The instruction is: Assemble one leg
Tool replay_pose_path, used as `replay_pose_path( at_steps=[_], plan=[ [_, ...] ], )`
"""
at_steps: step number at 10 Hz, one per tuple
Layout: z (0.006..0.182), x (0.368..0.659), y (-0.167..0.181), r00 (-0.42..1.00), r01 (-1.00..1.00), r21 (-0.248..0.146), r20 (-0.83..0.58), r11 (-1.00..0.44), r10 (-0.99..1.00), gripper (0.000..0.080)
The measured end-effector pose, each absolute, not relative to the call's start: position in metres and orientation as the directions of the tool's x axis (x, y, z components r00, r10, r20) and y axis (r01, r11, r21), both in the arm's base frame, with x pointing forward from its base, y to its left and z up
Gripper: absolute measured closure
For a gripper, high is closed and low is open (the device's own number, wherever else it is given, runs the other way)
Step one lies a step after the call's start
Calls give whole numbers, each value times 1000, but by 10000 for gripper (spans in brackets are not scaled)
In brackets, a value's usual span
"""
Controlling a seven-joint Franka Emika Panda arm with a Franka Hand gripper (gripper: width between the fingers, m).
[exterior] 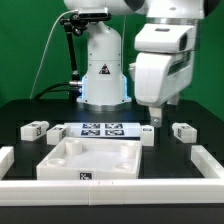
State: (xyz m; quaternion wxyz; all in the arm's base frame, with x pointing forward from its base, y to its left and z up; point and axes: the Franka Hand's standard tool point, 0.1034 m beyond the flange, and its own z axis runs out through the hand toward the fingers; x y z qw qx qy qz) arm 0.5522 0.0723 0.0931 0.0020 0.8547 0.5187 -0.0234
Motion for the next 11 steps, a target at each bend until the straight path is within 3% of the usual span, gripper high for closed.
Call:
replay_pose_path(
  at_steps=[1, 3, 7, 9, 11],
  plan=[
    [88, 551, 60, 375, 926, -34, -46, -377, 926, 150],
    [83, 550, 33, 372, 927, -42, -53, -374, 927, 150],
    [81, 548, 38, 355, 933, -41, -48, -357, 934, 150],
    [69, 526, 28, 210, 978, 1, -34, -211, 977, 150],
    [61, 504, 18, 157, 988, 1, -34, -157, 987, 150]
  ],
)
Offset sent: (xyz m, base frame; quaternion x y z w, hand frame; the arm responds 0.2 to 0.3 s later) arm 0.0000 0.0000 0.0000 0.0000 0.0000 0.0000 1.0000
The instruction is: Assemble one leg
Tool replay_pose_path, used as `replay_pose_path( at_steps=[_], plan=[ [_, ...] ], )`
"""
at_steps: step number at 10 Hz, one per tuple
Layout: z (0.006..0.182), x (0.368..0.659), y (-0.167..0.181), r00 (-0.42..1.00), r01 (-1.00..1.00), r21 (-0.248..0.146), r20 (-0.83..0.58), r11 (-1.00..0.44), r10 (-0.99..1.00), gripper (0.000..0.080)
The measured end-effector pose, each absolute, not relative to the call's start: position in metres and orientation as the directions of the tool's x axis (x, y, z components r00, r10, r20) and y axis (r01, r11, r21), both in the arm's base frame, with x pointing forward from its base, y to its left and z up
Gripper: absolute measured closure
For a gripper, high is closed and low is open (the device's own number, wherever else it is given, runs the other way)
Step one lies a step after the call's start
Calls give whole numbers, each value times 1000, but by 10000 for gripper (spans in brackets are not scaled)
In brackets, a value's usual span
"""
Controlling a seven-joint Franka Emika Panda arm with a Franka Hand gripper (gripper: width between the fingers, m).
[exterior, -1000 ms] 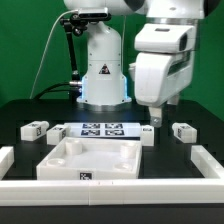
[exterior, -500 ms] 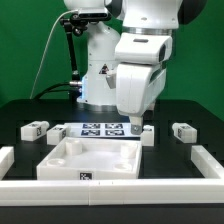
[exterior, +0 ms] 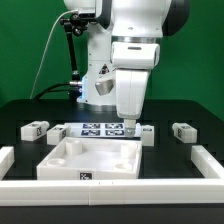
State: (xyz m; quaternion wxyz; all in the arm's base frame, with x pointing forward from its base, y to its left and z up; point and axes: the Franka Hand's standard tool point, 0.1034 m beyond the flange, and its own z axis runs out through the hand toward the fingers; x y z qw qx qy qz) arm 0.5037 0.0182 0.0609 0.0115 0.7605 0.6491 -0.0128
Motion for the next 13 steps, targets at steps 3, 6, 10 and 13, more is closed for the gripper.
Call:
replay_pose_path(
  at_steps=[3, 6, 10, 13],
  plan=[
    [58, 501, 15, 167, 986, 0, -34, -167, 985, 150],
    [50, 496, 11, 174, 985, -4, -32, -174, 984, 150],
    [17, 473, -14, 218, 975, -24, -33, -219, 975, 150],
    [6, 466, -21, 234, 971, -43, -35, -235, 972, 150]
  ],
)
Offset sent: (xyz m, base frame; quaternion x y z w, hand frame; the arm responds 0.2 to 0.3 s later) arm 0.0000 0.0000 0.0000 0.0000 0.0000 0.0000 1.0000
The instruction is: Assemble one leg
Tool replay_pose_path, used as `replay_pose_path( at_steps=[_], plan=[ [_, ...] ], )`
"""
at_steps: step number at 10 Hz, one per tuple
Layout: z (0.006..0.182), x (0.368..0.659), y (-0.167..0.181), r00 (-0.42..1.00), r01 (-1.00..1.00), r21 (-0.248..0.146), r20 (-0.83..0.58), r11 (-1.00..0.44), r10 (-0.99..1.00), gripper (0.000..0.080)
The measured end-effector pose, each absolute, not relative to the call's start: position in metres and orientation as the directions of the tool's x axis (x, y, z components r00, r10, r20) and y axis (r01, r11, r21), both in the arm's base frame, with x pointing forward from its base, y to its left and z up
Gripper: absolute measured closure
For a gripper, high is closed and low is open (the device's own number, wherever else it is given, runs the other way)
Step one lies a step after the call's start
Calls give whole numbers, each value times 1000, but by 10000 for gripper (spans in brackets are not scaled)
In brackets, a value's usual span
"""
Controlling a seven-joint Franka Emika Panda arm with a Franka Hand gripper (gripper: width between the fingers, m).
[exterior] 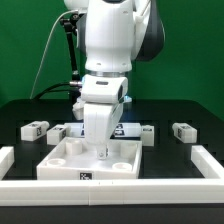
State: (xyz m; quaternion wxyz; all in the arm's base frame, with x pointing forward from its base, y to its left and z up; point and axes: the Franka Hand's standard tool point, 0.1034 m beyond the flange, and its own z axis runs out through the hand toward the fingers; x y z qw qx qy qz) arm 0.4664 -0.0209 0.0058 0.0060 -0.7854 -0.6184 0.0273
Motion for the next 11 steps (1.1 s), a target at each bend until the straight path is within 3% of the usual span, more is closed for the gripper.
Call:
replay_pose_path(
  at_steps=[3, 4, 5, 6, 7, 11],
  plan=[
    [9, 472, -19, 231, 972, -33, -32, -232, 972, 173],
    [9, 472, -19, 231, 972, -35, -32, -232, 972, 402],
    [9, 472, -19, 231, 972, -35, -32, -232, 972, 402],
    [8, 472, -19, 231, 972, -35, -32, -232, 972, 537],
    [8, 472, -19, 231, 972, -35, -32, -232, 972, 726],
    [8, 472, -19, 232, 972, -34, -32, -233, 972, 742]
  ],
)
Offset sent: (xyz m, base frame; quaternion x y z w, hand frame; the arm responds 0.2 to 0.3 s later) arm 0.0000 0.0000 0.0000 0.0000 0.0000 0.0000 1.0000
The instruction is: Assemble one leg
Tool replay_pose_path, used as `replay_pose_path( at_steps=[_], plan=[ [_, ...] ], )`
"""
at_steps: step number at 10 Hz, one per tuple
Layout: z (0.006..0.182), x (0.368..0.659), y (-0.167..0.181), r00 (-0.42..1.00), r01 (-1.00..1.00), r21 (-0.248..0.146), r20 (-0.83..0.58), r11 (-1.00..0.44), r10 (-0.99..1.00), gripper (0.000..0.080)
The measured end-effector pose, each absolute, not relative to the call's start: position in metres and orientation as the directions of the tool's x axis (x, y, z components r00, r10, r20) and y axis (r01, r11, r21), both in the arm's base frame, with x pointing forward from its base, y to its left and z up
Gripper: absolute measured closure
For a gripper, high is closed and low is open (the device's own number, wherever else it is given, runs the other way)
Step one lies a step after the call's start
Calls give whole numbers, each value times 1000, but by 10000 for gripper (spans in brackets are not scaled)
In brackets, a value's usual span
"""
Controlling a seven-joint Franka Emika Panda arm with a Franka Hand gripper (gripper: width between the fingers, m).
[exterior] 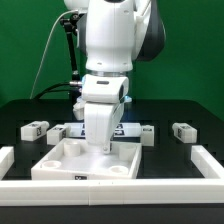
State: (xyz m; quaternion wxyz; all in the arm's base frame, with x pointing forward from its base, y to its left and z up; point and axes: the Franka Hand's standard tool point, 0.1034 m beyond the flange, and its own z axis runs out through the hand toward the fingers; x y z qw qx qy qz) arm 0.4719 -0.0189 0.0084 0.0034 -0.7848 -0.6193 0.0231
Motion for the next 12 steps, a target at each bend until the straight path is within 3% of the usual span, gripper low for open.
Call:
replay_pose_path(
  at_steps=[2, 5, 7, 12],
  plan=[
    [8, 472, -19, 232, 972, -34, -32, -233, 972, 742],
    [9, 474, -21, 73, 997, -30, -26, -74, 997, 742],
    [10, 477, -19, -23, 1000, 1, -23, 23, 999, 742],
    [8, 475, -14, -25, 1000, -10, -24, 24, 999, 742]
  ],
)
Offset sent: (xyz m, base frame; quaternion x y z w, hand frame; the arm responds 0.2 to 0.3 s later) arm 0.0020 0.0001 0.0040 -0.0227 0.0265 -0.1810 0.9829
